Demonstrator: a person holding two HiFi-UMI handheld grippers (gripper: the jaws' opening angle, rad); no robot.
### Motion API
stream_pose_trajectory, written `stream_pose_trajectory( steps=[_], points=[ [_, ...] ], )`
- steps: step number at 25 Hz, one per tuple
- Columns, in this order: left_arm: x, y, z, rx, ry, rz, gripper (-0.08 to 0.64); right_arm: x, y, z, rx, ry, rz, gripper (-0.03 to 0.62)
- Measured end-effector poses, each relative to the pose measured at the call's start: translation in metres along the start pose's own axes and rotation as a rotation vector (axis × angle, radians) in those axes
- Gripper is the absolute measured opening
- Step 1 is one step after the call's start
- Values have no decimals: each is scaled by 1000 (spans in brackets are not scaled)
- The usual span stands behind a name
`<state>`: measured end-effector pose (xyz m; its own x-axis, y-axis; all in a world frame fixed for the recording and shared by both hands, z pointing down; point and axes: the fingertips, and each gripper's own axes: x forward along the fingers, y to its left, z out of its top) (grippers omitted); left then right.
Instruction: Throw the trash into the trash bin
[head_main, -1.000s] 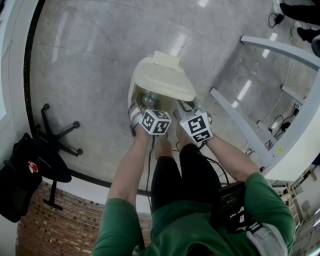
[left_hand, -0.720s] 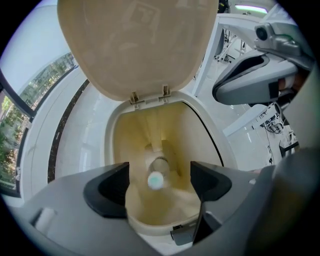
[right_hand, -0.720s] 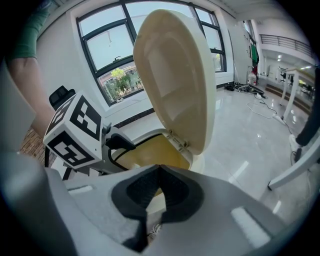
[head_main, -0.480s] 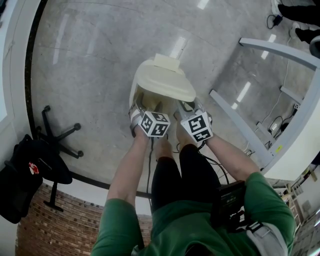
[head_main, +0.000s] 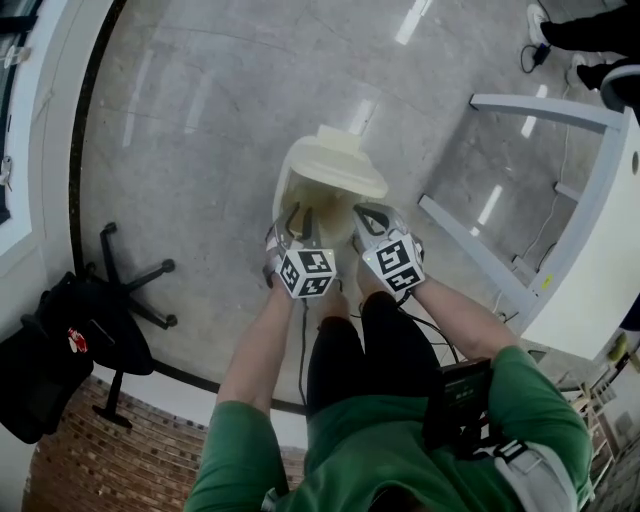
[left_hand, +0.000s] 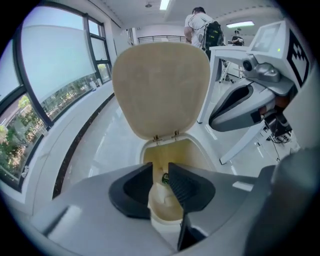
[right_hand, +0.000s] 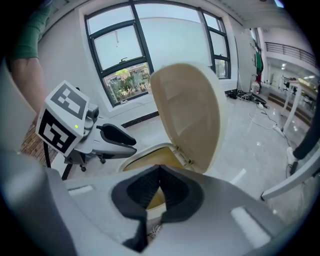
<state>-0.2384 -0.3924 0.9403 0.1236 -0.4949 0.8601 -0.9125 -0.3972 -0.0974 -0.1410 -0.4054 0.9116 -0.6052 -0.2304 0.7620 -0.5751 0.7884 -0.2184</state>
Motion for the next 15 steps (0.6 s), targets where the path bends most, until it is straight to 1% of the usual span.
stream_pose_trajectory(
  steps=[2, 5, 8, 11, 15],
  points=[
    [-17, 8, 8, -12, -22, 30, 65, -11, 8, 13, -10, -16, 1, 3],
    [-43, 17, 20, -31, -58, 54, 14, -28, 18, 31, -25, -43, -7, 3],
    [-80, 23, 31, -46, -106, 59, 7, -53, 32, 52, -42, -65, -25, 3],
    [-120, 21, 38, -71, -135, 54, 6, -84, 47, 69, -46, -84, -42, 3],
    [-158, 29, 64, -83, -215, 62, 6, -116, 51, 102, -62, -151, -78, 3]
  ],
)
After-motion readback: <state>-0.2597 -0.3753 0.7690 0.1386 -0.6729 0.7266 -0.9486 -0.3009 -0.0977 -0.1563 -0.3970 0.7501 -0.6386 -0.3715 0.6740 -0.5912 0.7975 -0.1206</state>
